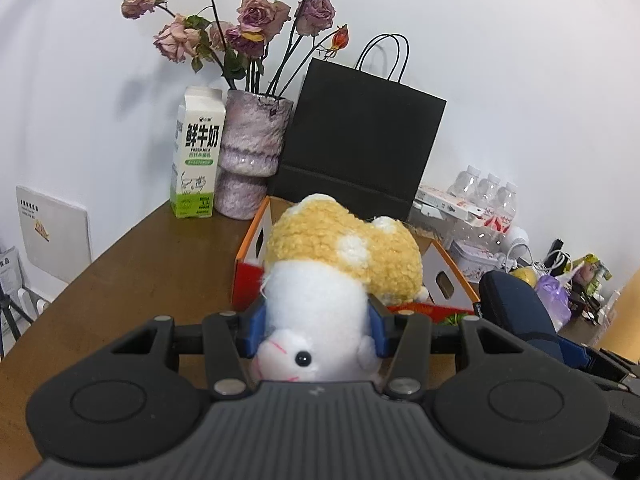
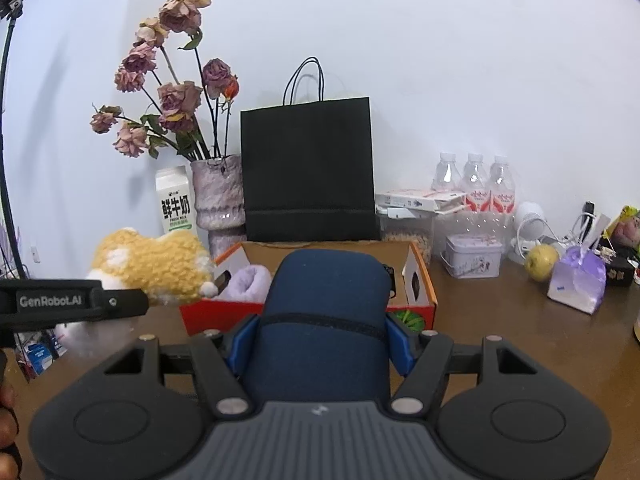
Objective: Organize objects
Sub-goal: 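Carry the plush sheep and navy pouch with both tools over the red box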
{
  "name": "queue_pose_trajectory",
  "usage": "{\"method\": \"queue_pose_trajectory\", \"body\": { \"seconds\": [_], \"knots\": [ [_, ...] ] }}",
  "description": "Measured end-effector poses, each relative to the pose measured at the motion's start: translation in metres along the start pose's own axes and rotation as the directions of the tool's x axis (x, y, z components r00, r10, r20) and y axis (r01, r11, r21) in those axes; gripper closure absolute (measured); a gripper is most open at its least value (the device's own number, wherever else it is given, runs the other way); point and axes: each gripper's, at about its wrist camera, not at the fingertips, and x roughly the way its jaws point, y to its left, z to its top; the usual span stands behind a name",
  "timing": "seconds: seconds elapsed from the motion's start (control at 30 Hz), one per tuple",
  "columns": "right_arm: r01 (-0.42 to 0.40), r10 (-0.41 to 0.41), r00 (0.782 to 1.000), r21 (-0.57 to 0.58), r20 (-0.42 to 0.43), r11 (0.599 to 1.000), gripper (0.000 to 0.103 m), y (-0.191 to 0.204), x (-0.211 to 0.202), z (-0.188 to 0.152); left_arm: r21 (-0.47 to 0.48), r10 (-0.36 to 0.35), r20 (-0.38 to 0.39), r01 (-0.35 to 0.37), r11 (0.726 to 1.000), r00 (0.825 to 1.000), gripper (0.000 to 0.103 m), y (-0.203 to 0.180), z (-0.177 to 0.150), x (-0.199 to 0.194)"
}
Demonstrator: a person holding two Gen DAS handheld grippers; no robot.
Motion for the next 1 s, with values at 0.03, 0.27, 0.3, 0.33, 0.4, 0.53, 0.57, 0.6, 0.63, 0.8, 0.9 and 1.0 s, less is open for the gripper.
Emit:
{"method": "queue_pose_trajectory", "body": {
  "seconds": [0.03, 0.27, 0.3, 0.33, 0.4, 0.53, 0.57, 0.6, 0.63, 0.8, 0.9, 1.0],
  "knots": [
    [-0.003, 0.003, 1.000, 0.003, 0.003, 1.000, 0.038, -0.001, 0.005, 0.003, 0.000, 0.002, 0.001, -0.002, 1.000, 1.000, 0.053, -0.001, 0.004, 0.005],
    [-0.009, 0.009, 1.000, 0.021, 0.018, 1.000, 0.039, -0.001, 0.040, 0.027, -0.017, -0.004, 0.000, 0.004, 1.000, 1.000, 0.053, -0.006, 0.030, 0.039],
    [-0.010, 0.010, 1.000, 0.023, 0.020, 1.000, 0.039, -0.001, 0.045, 0.030, -0.019, -0.004, 0.001, 0.004, 1.000, 1.000, 0.053, -0.007, 0.034, 0.044],
    [-0.013, 0.013, 1.000, 0.026, 0.022, 1.000, 0.039, -0.002, 0.051, 0.034, -0.019, -0.002, 0.004, 0.002, 1.000, 1.000, 0.053, -0.008, 0.037, 0.048],
    [-0.018, 0.017, 1.000, 0.033, 0.023, 0.999, 0.039, -0.003, 0.062, 0.040, -0.019, 0.005, 0.011, -0.005, 1.000, 1.000, 0.053, -0.010, 0.045, 0.057],
    [-0.022, 0.021, 0.999, 0.040, 0.025, 0.999, 0.039, -0.006, 0.086, 0.053, -0.023, 0.016, 0.016, -0.015, 1.000, 1.000, 0.053, -0.014, 0.060, 0.078],
    [-0.022, 0.021, 0.999, 0.042, 0.024, 0.999, 0.039, -0.007, 0.091, 0.055, -0.024, 0.018, 0.016, -0.018, 1.000, 1.000, 0.053, -0.015, 0.063, 0.083],
    [-0.022, 0.021, 0.999, 0.045, 0.025, 0.999, 0.039, -0.008, 0.096, 0.058, -0.025, 0.021, 0.015, -0.021, 0.999, 1.000, 0.053, -0.015, 0.066, 0.088],
    [-0.022, 0.021, 0.999, 0.049, 0.025, 0.999, 0.039, -0.009, 0.102, 0.061, -0.026, 0.026, 0.014, -0.026, 0.999, 1.000, 0.053, -0.016, 0.068, 0.094],
    [-0.024, 0.023, 0.999, 0.055, 0.025, 0.998, 0.039, -0.010, 0.127, 0.072, -0.028, 0.040, 0.007, -0.039, 0.999, 0.999, 0.053, -0.022, 0.078, 0.122],
    [-0.030, 0.029, 0.999, 0.065, 0.018, 0.997, 0.039, -0.011, 0.143, 0.077, -0.025, 0.046, -0.002, -0.047, 0.999, 0.999, 0.053, -0.026, 0.082, 0.139],
    [-0.013, 0.012, 1.000, 0.068, 0.013, 0.998, 0.039, -0.013, 0.159, 0.081, -0.019, 0.067, -0.015, -0.067, 0.998, 0.998, 0.053, -0.029, 0.085, 0.156]
  ]
}}
